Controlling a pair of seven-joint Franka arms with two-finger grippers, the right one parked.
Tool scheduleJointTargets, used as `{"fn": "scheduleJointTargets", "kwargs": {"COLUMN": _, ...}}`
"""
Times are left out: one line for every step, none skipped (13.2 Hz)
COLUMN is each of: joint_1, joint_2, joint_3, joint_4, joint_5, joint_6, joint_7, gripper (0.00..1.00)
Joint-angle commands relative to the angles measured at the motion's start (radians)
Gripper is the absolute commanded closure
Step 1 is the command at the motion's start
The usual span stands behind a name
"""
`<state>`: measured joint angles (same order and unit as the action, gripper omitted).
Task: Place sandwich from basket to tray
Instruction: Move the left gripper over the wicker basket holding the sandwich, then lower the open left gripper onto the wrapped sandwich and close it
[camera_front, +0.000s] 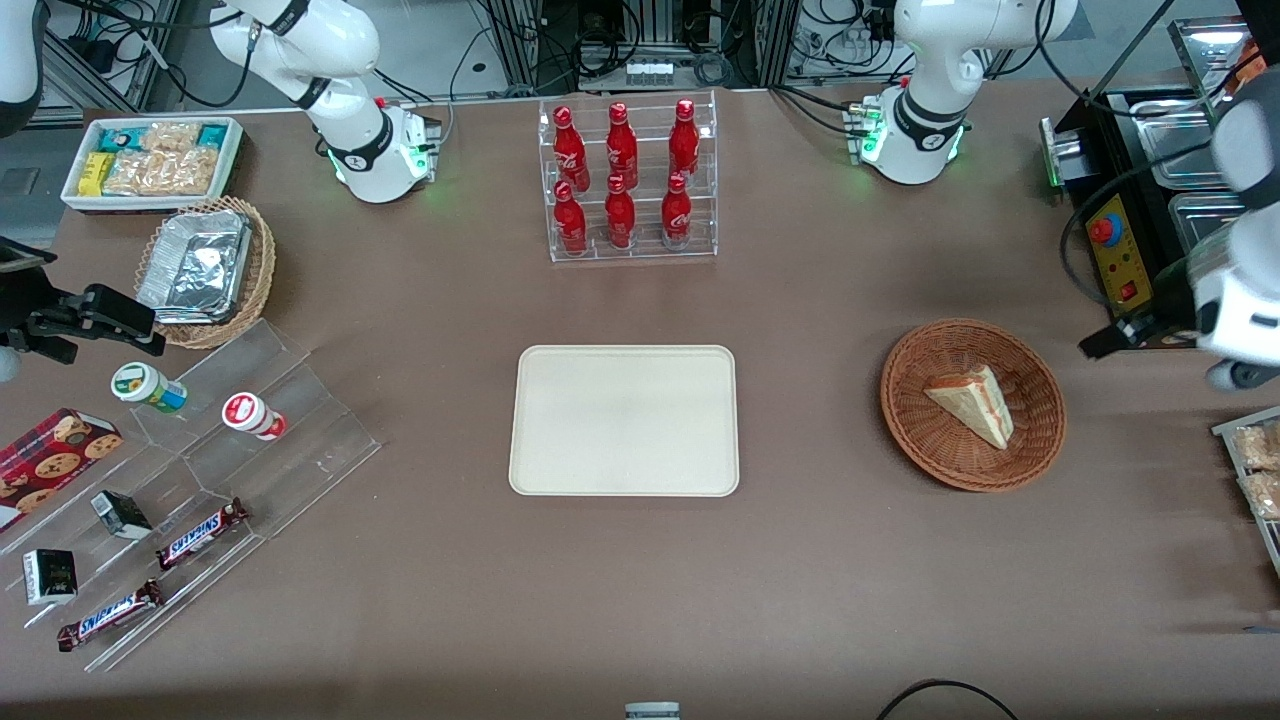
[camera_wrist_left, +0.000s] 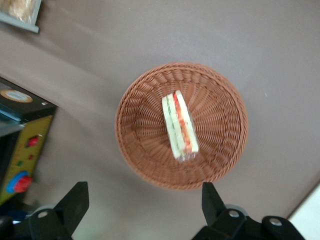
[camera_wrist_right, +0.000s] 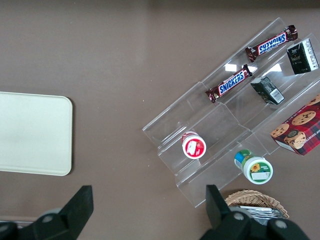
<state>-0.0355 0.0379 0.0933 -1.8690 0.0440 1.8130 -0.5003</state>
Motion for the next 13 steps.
{"fn": "scheduleJointTargets", "kwargs": {"joint_1": 0.005, "joint_2": -0.018, "joint_3": -0.007, "joint_4": -0.145, "joint_5": -0.004, "joint_6": 0.167, "joint_7": -0.197, "gripper": 0.0}}
{"fn": "scheduleJointTargets", "kwargs": {"joint_1": 0.005, "joint_2": -0.007, "joint_3": -0.007, "joint_4": -0.185, "joint_5": -0.004, "joint_6": 0.233, "joint_7": -0.266, "gripper": 0.0}}
{"fn": "scheduleJointTargets", "kwargs": {"joint_1": -0.007, "joint_2": 0.017, "joint_3": -0.007, "joint_4": -0.211, "joint_5": -0.004, "joint_6": 0.276, "joint_7": -0.32, "gripper": 0.0}}
{"fn": "scheduleJointTargets", "kwargs": {"joint_1": -0.015, "joint_2": 0.045, "joint_3": -0.009, "joint_4": -0.217, "joint_5": -0.001, "joint_6": 0.295, "joint_7": -0.387, "gripper": 0.0}}
{"fn": "scheduleJointTargets", "kwargs": {"joint_1": -0.018, "joint_2": 0.066, "joint_3": -0.01, "joint_4": -0.22, "joint_5": -0.001, "joint_6": 0.314, "joint_7": -0.424, "gripper": 0.0}}
{"fn": "scheduleJointTargets", "kwargs": {"joint_1": -0.023, "joint_2": 0.071, "joint_3": -0.012, "joint_4": -0.245, "joint_5": -0.001, "joint_6": 0.336, "joint_7": -0.438, "gripper": 0.0}}
{"fn": "scheduleJointTargets", "kwargs": {"joint_1": -0.021, "joint_2": 0.068, "joint_3": -0.012, "joint_4": -0.281, "joint_5": -0.004, "joint_6": 0.385, "joint_7": -0.446, "gripper": 0.0}}
{"fn": "scheduleJointTargets", "kwargs": {"joint_1": -0.014, "joint_2": 0.065, "joint_3": -0.012, "joint_4": -0.327, "joint_5": -0.007, "joint_6": 0.458, "joint_7": -0.467, "gripper": 0.0}}
{"fn": "scheduleJointTargets", "kwargs": {"joint_1": -0.014, "joint_2": 0.071, "joint_3": -0.012, "joint_4": -0.35, "joint_5": -0.007, "joint_6": 0.518, "joint_7": -0.49, "gripper": 0.0}}
{"fn": "scheduleJointTargets", "kwargs": {"joint_1": -0.017, "joint_2": 0.089, "joint_3": -0.012, "joint_4": -0.354, "joint_5": -0.007, "joint_6": 0.551, "joint_7": -0.503, "gripper": 0.0}}
{"fn": "scheduleJointTargets", "kwargs": {"joint_1": -0.023, "joint_2": 0.108, "joint_3": -0.012, "joint_4": -0.352, "joint_5": -0.009, "joint_6": 0.569, "joint_7": -0.524, "gripper": 0.0}}
{"fn": "scheduleJointTargets", "kwargs": {"joint_1": -0.027, "joint_2": 0.12, "joint_3": -0.013, "joint_4": -0.354, "joint_5": -0.009, "joint_6": 0.594, "joint_7": -0.549, "gripper": 0.0}}
{"fn": "scheduleJointTargets", "kwargs": {"joint_1": -0.034, "joint_2": 0.129, "joint_3": -0.013, "joint_4": -0.357, "joint_5": -0.007, "joint_6": 0.608, "joint_7": -0.555, "gripper": 0.0}}
